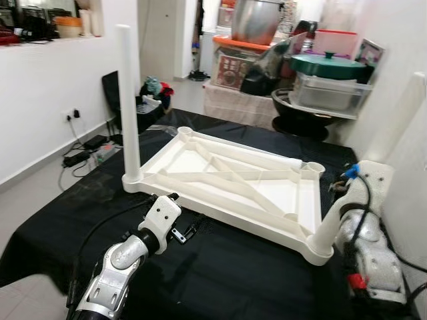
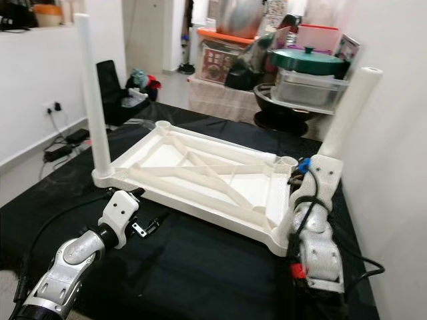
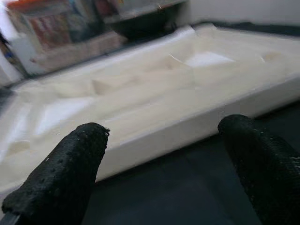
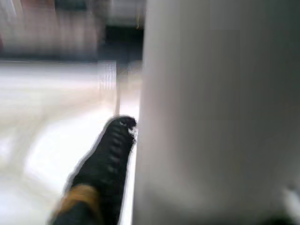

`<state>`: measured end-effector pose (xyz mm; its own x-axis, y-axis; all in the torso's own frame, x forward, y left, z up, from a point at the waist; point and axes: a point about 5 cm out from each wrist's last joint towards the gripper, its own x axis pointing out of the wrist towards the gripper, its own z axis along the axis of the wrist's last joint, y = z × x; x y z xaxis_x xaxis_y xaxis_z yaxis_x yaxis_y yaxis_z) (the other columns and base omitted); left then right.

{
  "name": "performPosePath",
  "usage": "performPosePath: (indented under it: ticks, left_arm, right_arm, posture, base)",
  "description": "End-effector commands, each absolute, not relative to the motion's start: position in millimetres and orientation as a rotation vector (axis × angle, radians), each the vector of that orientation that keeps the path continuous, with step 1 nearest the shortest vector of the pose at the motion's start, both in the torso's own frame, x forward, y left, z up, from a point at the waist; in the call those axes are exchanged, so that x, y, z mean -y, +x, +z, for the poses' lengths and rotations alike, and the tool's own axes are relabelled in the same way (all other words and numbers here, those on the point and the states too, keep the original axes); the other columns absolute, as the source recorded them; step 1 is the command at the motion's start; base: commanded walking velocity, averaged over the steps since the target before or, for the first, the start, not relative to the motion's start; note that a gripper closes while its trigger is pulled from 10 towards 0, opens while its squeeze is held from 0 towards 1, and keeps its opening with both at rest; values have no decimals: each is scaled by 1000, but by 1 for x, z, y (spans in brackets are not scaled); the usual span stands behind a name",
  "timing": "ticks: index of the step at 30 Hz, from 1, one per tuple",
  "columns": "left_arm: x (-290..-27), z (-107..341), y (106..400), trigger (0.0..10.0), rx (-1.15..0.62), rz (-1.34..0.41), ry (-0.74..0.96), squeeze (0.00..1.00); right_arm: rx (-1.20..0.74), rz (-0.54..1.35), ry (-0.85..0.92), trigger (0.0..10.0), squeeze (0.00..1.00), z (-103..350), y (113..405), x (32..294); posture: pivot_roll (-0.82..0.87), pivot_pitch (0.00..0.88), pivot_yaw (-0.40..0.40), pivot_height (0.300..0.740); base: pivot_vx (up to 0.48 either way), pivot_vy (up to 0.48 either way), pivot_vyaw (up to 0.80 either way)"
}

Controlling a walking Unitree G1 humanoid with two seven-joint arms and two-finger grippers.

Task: Building children table

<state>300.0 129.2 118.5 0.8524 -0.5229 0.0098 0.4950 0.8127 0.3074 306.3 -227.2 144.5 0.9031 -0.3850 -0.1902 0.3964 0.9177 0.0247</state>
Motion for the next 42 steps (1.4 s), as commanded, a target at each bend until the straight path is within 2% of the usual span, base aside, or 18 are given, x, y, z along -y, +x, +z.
performPosePath:
  ticks: [1, 2, 4, 6, 14, 15, 16, 17, 19, 20, 25, 32, 33, 34, 35, 37, 38, 42]
  left_arm:
    - [-130, 117, 299, 10000, 83, -550, 296, 0]
    - [-132, 116, 299, 10000, 78, -545, 298, 0]
    - [-134, 115, 300, 10000, 75, -541, 298, 0]
    - [-131, 115, 302, 10000, 75, -547, 299, 0]
    - [-126, 117, 305, 10000, 82, -555, 299, 0]
    - [-125, 117, 306, 10000, 86, -555, 299, 0]
    - [-125, 117, 305, 10000, 86, -554, 300, 0]
    - [-125, 117, 304, 10000, 85, -553, 302, 0]
    - [-125, 117, 304, 10000, 85, -553, 302, 0]
    - [-126, 116, 301, 10000, 84, -552, 305, 0]
    - [-127, 114, 297, 10000, 82, -550, 304, 0]
    - [-123, 117, 299, 10000, 95, -566, 299, 0]
    - [-123, 117, 300, 10000, 96, -566, 298, 0]
    - [-122, 118, 300, 10000, 98, -566, 297, 0]
    - [-122, 118, 300, 10000, 98, -566, 297, 0]
    - [-122, 118, 300, 10000, 99, -567, 296, 0]
    - [-123, 118, 299, 10000, 97, -564, 296, 0]
    - [-127, 117, 297, 10000, 92, -558, 297, 0]
  right_arm:
    - [-176, -353, 87, 10000, 1000, 146, 310, 223]
    - [-116, -264, 117, 10000, 0, 157, 314, 215]
    - [-74, -203, 132, 10000, 0, 165, 315, 209]
    - [27, 26, 138, 10000, 0, 183, 313, 192]
    - [93, 186, 123, 10000, 0, 192, 306, 183]
    - [134, 265, 121, 5294, 0, 197, 301, 177]
    - [167, 342, 119, 2863, 0, 200, 295, 172]
    - [190, 404, 118, 2196, 0, 202, 291, 167]
    - [190, 404, 118, 2196, 0, 202, 291, 167]
    - [205, 469, 126, 0, 0, 202, 286, 162]
    - [208, 544, 142, 0, 0, 197, 280, 157]
    - [120, 247, -19, 0, 0, 185, 300, 182]
    - [45, 125, -66, 0, 0, 175, 307, 194]
    - [-97, -230, -50, 0, 0, 157, 311, 230]
    - [-97, -230, -50, 0, 0, 157, 311, 230]
    - [-201, -465, -42, 0, 0, 142, 306, 254]
    - [-366, -739, -28, 0, 0, 115, 287, 277]
    - [-361, -707, -26, 0, 0, 115, 282, 269]
  posture:
    - [47, 0, -93, 740]
    - [41, 0, -89, 740]
    - [41, 0, -89, 740]
    - [27, 0, -86, 740]
    - [31, 0, -90, 740]
    - [39, 0, -93, 740]
    - [46, 0, -94, 740]
    - [48, 0, -94, 740]
    - [48, 0, -94, 740]
    - [52, 0, -96, 740]
    - [51, 0, -92, 740]
    - [30, 0, -81, 740]
    - [28, 0, -81, 740]
    - [29, 0, -83, 740]
    - [29, 0, -83, 740]
    - [41, 0, -88, 740]
    - [45, 0, -84, 740]
    - [38, 0, -86, 740]
  base:
    - [0, 0, 0]
    - [0, 0, 0]
    - [0, 0, 0]
    - [0, 0, 0]
    - [0, 0, 0]
    - [0, 0, 0]
    - [0, 0, 0]
    - [0, 0, 0]
    - [0, 0, 0]
    - [0, 0, 0]
    - [0, 0, 0]
    - [0, 0, 0]
    - [0, 0, 0]
    - [0, 0, 0]
    - [0, 0, 0]
    - [0, 0, 0]
    - [0, 0, 0]
    - [0, 0, 0]
